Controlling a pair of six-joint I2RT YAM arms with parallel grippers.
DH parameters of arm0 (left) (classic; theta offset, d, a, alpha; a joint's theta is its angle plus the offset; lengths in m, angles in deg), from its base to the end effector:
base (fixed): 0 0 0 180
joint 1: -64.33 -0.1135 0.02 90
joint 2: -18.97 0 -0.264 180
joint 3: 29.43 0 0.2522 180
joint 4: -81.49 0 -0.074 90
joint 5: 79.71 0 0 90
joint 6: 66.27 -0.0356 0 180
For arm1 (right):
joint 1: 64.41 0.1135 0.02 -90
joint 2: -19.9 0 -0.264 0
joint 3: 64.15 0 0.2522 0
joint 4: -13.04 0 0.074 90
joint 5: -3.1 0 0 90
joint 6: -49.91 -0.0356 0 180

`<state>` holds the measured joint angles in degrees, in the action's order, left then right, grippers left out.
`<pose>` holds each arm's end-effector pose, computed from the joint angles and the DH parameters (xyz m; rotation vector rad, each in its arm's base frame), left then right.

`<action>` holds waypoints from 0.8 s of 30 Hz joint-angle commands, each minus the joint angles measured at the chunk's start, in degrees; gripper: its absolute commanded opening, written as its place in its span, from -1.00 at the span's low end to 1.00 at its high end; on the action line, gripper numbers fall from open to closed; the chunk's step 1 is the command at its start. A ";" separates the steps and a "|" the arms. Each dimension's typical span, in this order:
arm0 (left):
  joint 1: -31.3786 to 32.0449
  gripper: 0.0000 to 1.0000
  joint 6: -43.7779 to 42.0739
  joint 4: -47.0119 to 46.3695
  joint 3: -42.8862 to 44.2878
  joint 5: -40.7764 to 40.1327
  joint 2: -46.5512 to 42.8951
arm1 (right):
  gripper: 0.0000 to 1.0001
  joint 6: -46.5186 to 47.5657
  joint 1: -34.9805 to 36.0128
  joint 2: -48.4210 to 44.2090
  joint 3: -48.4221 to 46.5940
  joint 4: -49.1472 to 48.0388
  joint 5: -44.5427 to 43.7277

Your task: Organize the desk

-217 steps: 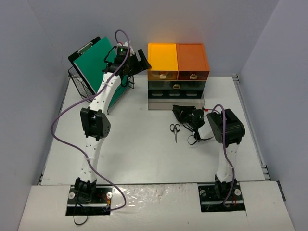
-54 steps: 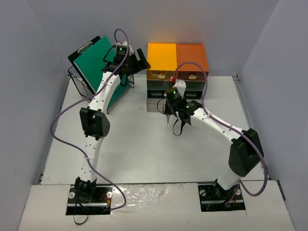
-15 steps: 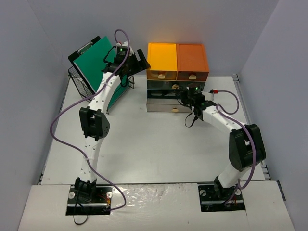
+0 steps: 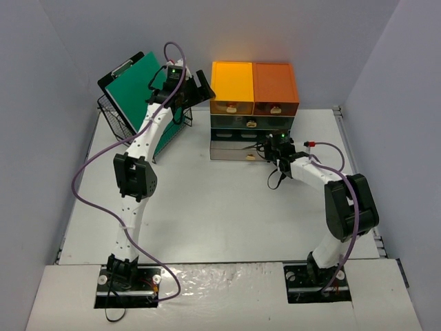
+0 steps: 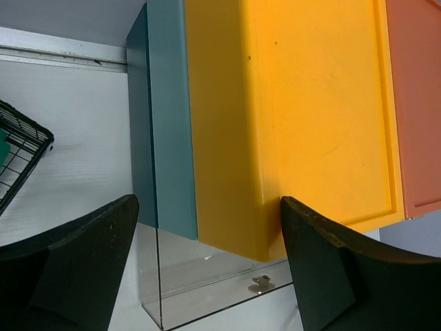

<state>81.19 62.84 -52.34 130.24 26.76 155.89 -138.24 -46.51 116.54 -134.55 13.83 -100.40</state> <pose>0.5183 -0.1676 0.3484 -0.2064 2.0693 -0.9025 0.3580 0.1069 0.2149 1.5282 1.5676 0.9975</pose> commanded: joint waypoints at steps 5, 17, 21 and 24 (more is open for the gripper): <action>-1.04 0.59 -2.91 6.70 0.87 -2.84 -2.71 | -1.00 -0.36 -1.99 3.78 -0.46 -4.88 0.24; -1.13 0.59 -2.95 6.82 1.17 -2.89 -2.54 | -1.00 1.51 -3.34 7.25 -7.77 -4.26 2.31; -1.13 0.59 -2.99 6.92 1.49 -2.88 -2.36 | -1.00 2.20 -3.44 6.05 -9.30 -3.97 2.52; -1.18 0.59 -2.86 6.96 1.49 -2.93 -2.32 | -1.00 2.52 -3.48 4.88 -9.63 -2.94 2.43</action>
<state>81.19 62.86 -52.20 130.35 26.75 155.89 -136.65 -49.63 124.04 -141.17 10.71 -97.04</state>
